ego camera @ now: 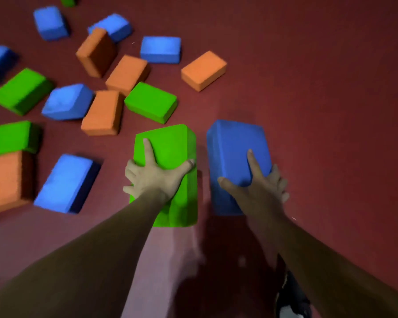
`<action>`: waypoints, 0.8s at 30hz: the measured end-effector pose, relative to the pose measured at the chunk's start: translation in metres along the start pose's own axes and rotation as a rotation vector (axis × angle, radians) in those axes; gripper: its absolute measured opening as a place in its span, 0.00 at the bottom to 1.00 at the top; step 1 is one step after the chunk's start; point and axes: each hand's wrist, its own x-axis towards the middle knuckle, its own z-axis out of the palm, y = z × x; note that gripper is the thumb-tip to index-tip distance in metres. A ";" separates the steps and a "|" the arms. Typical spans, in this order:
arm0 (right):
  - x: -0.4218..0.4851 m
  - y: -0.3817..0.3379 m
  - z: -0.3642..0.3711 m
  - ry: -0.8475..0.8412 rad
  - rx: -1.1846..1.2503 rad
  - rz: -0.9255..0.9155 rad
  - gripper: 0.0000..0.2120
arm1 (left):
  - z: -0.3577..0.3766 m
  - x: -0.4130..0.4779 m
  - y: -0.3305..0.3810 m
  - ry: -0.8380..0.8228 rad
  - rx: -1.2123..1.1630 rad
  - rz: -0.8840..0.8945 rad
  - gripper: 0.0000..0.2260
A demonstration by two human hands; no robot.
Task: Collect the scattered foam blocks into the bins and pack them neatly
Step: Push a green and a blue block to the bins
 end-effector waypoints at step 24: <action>-0.443 0.615 -0.266 0.439 0.370 1.035 0.49 | 0.271 -0.743 0.094 -0.500 0.508 1.020 0.59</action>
